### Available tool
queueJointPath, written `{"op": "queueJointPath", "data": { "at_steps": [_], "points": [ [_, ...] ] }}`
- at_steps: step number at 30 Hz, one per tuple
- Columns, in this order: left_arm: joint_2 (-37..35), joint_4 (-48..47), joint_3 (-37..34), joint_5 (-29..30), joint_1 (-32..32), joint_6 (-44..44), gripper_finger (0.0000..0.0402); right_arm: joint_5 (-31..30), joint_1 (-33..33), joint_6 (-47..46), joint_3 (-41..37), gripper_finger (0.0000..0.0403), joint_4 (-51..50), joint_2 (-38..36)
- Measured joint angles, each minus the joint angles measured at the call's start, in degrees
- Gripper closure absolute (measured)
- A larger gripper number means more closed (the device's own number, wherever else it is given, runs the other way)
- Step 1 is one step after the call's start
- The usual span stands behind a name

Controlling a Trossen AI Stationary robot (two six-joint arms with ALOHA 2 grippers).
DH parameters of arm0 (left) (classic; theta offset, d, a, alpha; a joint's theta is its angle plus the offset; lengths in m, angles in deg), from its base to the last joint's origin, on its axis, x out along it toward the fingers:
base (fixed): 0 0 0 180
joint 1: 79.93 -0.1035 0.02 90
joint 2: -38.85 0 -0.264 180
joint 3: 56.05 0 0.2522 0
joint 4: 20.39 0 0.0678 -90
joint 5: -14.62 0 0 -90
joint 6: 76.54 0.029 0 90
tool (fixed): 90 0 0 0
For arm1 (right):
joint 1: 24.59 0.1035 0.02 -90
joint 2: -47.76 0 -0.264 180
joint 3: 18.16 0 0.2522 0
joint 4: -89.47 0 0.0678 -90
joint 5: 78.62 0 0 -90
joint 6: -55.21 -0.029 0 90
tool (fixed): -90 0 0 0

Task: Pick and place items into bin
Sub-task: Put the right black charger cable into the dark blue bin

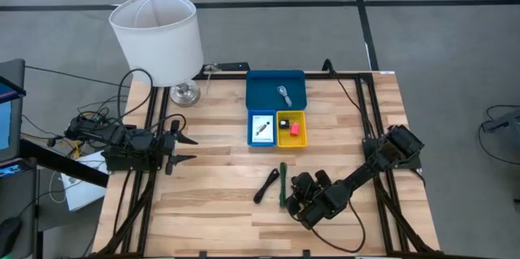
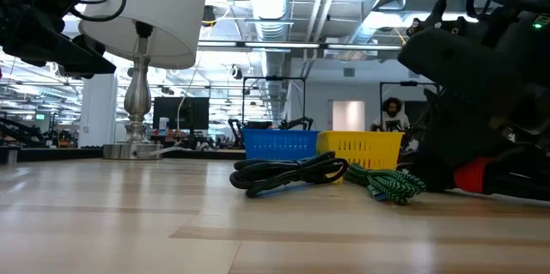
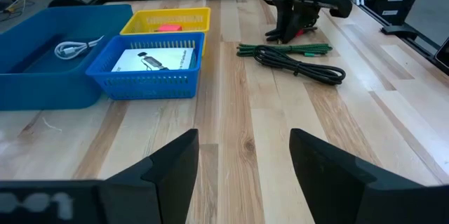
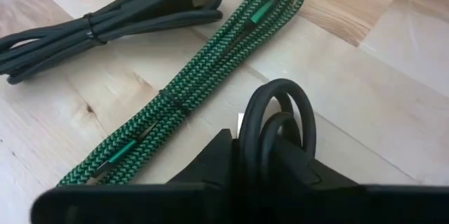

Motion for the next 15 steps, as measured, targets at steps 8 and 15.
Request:
{"op": "queueJointPath", "data": {
  "at_steps": [8,15],
  "points": [
    [0.0,0.0,0.0,0.0,0.0,0.0,0.0189,-0.6,0.0,0.4,0.0,0.0346,1.2,0.1],
    [0.0,0.0,0.0,0.0,0.0,0.0,0.0189,-5.2,-0.3,4.6,0.0,0.0352,6.2,0.3]
  ]
}}
